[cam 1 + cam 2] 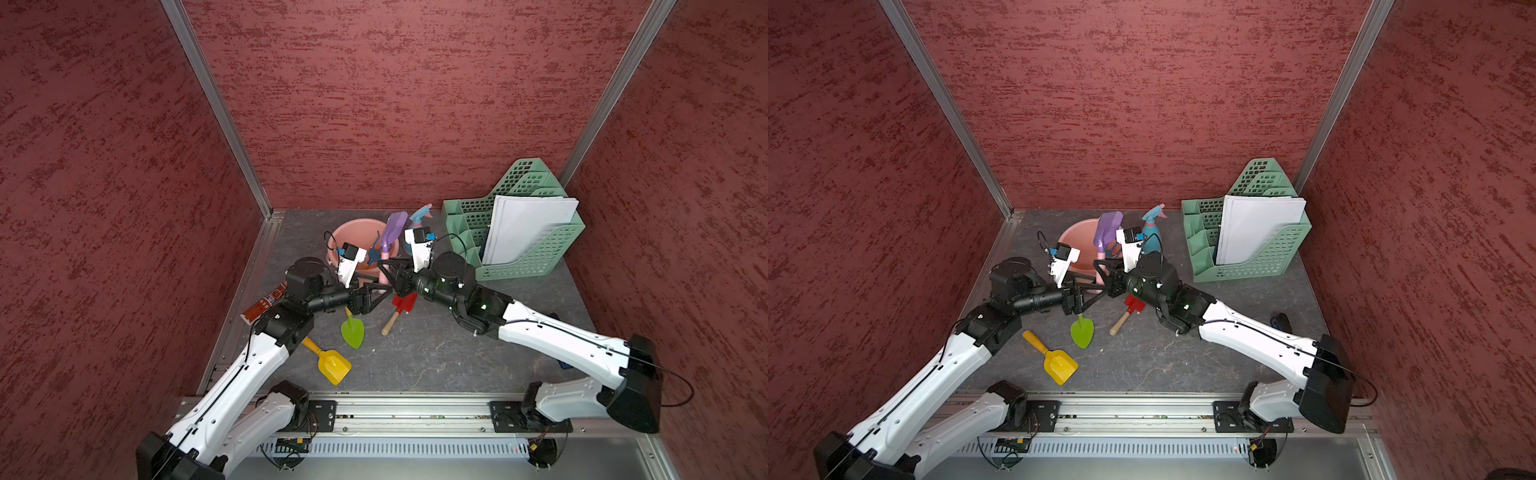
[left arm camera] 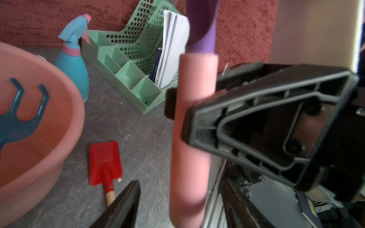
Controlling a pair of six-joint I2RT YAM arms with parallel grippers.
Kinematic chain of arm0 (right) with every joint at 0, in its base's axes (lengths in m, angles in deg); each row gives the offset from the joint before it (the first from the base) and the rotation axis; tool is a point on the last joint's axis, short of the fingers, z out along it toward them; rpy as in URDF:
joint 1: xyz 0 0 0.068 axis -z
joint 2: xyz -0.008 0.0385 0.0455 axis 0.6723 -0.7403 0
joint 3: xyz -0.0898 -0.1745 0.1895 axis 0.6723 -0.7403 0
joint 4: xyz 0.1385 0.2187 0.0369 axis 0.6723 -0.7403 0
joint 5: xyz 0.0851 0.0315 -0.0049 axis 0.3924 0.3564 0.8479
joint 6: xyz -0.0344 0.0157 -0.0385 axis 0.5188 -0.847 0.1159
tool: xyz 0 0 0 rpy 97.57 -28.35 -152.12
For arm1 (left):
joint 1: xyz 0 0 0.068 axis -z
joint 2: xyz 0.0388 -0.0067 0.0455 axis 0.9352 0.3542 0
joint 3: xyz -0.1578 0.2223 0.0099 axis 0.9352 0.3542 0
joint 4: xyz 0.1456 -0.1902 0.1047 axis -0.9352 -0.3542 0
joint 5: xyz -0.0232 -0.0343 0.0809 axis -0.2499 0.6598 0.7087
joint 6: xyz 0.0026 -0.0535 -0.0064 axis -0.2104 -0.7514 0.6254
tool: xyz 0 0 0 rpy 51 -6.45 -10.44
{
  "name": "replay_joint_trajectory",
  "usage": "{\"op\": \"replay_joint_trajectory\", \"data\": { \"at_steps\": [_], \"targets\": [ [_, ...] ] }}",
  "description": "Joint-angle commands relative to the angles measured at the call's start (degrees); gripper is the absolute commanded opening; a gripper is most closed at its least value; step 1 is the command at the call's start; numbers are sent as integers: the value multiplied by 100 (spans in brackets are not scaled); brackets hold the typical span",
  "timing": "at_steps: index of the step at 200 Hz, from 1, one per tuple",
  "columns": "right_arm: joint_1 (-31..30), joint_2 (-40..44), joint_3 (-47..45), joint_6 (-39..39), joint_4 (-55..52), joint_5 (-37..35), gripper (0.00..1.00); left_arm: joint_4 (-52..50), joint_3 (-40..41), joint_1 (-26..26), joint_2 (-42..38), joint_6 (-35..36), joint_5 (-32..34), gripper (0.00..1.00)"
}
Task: Organize the gardening tools
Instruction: Pick up the gardening tool from the center of the board.
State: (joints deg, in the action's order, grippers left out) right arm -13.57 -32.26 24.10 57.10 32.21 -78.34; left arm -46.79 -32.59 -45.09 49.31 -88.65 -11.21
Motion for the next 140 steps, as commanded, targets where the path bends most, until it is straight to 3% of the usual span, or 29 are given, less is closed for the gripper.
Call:
{"op": "replay_joint_trajectory", "data": {
  "at_steps": [1,30,85,91,94,103,116,140],
  "targets": [
    [-44,-70,22,-43,300,217,0,132,-194,18,54,158,133,62],
    [-44,-100,33,-39,280,272,0,122,-203,18,104,202,209,46],
    [-44,-142,53,-8,157,363,0,209,-186,9,163,186,330,0],
    [-44,-143,40,-8,120,326,0,214,-194,9,172,184,381,0],
    [-44,-134,28,-4,100,299,5,214,-199,8,183,189,402,0],
    [-44,-90,-7,22,64,201,33,206,-194,6,203,216,501,0],
    [-42,59,-147,71,92,-27,58,210,-183,-8,215,291,723,0],
    [-44,464,-463,246,228,-507,82,292,-175,-216,340,492,1056,0]
  ]
}}
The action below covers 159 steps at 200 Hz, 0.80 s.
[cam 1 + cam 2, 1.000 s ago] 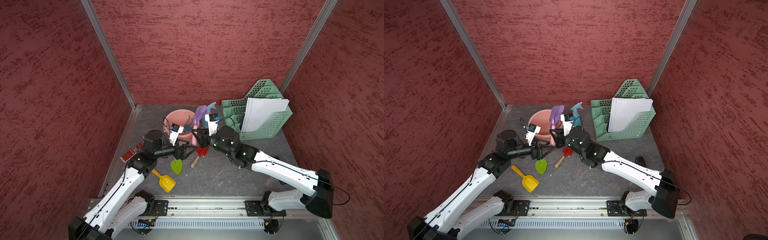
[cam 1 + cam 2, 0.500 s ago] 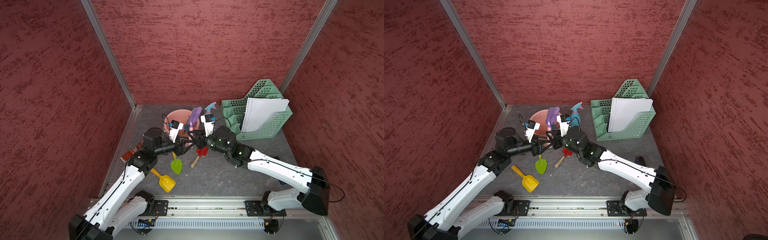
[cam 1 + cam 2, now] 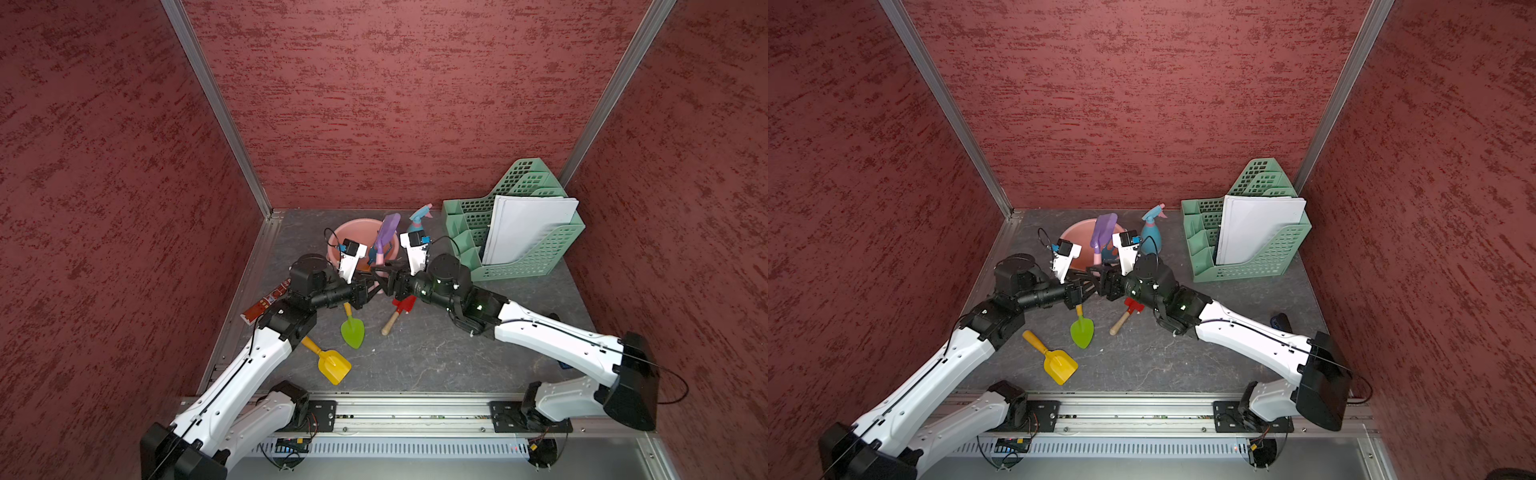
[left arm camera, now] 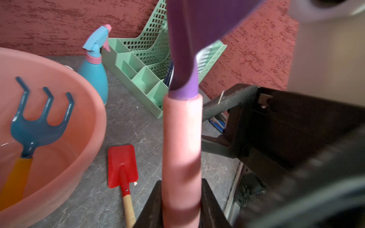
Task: Organize the gardening tools
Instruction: Pick up the gardening tool from the center of the board, then place the gardening tool in the container.
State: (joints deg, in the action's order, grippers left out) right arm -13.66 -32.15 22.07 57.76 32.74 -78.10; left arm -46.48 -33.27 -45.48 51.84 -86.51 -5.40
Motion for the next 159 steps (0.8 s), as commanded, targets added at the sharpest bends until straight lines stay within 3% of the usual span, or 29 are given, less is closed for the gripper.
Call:
{"op": "replay_joint_trajectory", "data": {
  "at_steps": [1,34,100,159],
  "targets": [
    [-35,468,-272,194,176,-554,83,262,-113,-191,99,286,488,0],
    [-35,711,-334,442,-171,-860,98,903,-208,-723,546,467,847,0],
    [-35,546,-587,436,-255,-952,98,2586,-509,-839,2217,1073,1592,0],
    [-28,379,-526,583,-413,-1043,98,3285,-262,-813,2817,1183,2025,3]
  ]
}}
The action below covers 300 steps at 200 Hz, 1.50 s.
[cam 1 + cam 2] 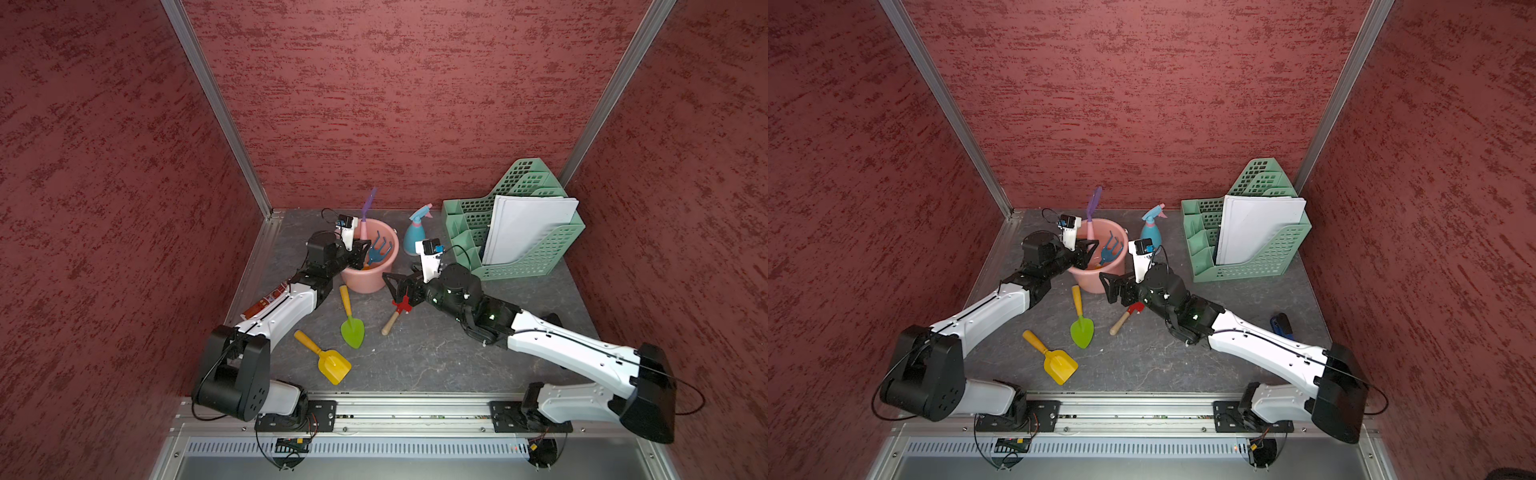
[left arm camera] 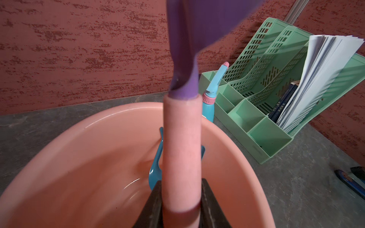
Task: Organize the gardening tools
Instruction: Place the gardening tool in the container, then pick up the gardening tool from the center of the board.
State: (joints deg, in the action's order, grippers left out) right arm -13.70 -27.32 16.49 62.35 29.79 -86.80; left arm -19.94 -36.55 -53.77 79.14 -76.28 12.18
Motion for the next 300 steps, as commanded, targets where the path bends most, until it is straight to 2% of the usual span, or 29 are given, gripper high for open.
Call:
{"op": "replay_joint_trajectory", "data": {
  "at_steps": [1,15,25,32,62,101,115,130,149,185,214,255,300],
  "targets": [
    [-27,-109,33,125,-122,-173,98,637,68,16,88,151,280,4],
    [-30,-163,54,109,-127,-169,98,740,151,25,136,87,354,29],
    [-26,-191,57,92,-136,-162,98,782,200,20,146,31,377,59],
    [-24,-202,54,83,-128,-162,98,803,220,28,140,-10,426,74],
    [-26,-203,42,73,-126,-147,98,829,322,75,62,-75,613,100],
    [-22,-180,89,100,-273,-176,98,435,319,234,-350,-65,858,100],
    [-22,-191,118,100,-357,-176,98,-26,261,407,-672,-51,1221,100],
    [-22,-211,165,102,-522,-168,98,-928,71,622,-1063,-158,1700,100],
    [-26,-214,203,86,-750,-160,98,-2491,-283,692,-1530,-921,2285,100],
    [-22,-171,160,47,-1002,-91,98,-4907,-382,769,-2405,-2328,2650,100],
    [-22,-119,147,30,-1152,5,98,-6531,-668,759,-2652,-2916,2976,100],
    [-22,5,188,38,-1458,107,98,-7910,-674,552,-2434,-3750,2452,100],
    [-11,294,183,-36,-1844,146,98,-7962,155,198,-2320,-4513,1702,100]
  ]
}}
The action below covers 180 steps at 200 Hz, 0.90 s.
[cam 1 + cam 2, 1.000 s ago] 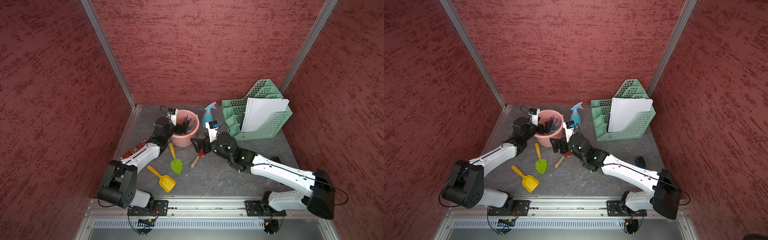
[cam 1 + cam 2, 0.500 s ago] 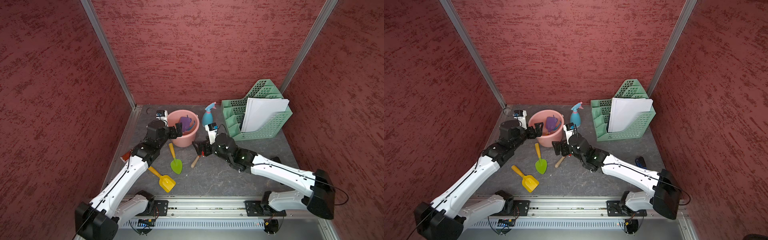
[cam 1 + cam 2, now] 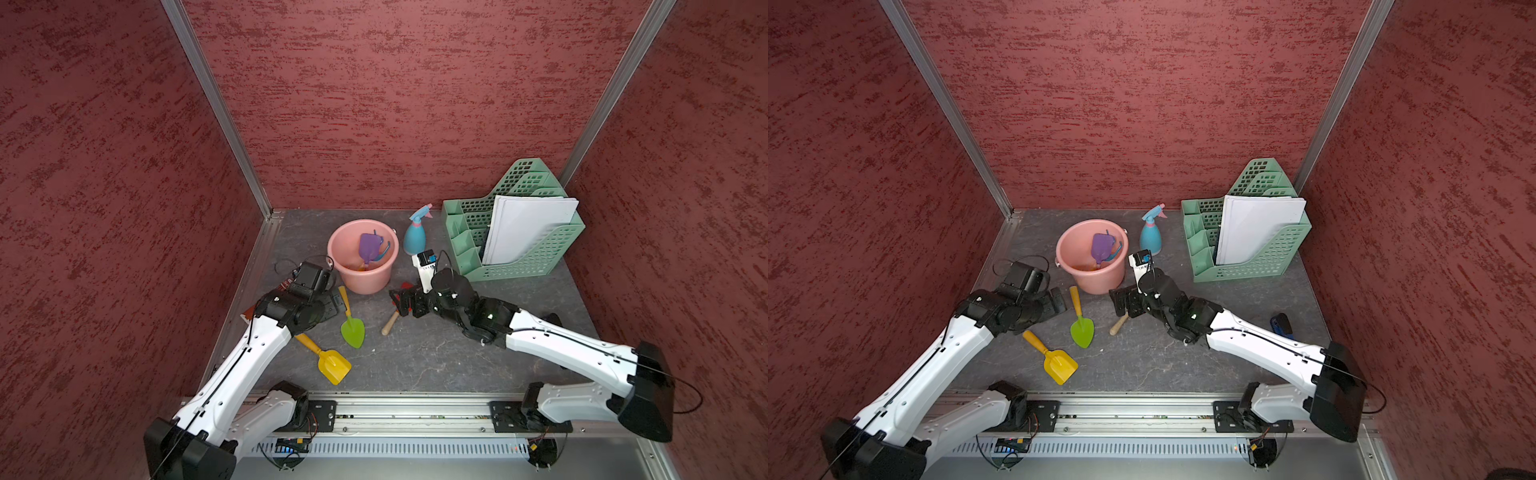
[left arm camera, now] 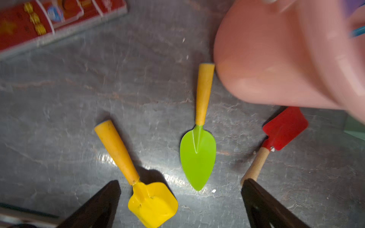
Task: Organize the gardening tools
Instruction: Pick up the gardening tool from the center of the board.
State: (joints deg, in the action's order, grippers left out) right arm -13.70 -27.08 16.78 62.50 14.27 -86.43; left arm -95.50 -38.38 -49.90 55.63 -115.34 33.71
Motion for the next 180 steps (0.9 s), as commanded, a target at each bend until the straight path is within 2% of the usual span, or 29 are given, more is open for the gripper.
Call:
{"op": "replay_joint_trajectory", "data": {
  "at_steps": [1,80,180],
  "targets": [
    [-17,277,151,-54,-299,103,99,-402,348,-201,32,-617,-453,100],
    [20,327,114,54,-303,71,98,-222,743,-1390,741,-562,-760,94],
    [83,336,24,-3,-184,95,99,369,701,-2301,2308,149,-723,74]
  ]
}}
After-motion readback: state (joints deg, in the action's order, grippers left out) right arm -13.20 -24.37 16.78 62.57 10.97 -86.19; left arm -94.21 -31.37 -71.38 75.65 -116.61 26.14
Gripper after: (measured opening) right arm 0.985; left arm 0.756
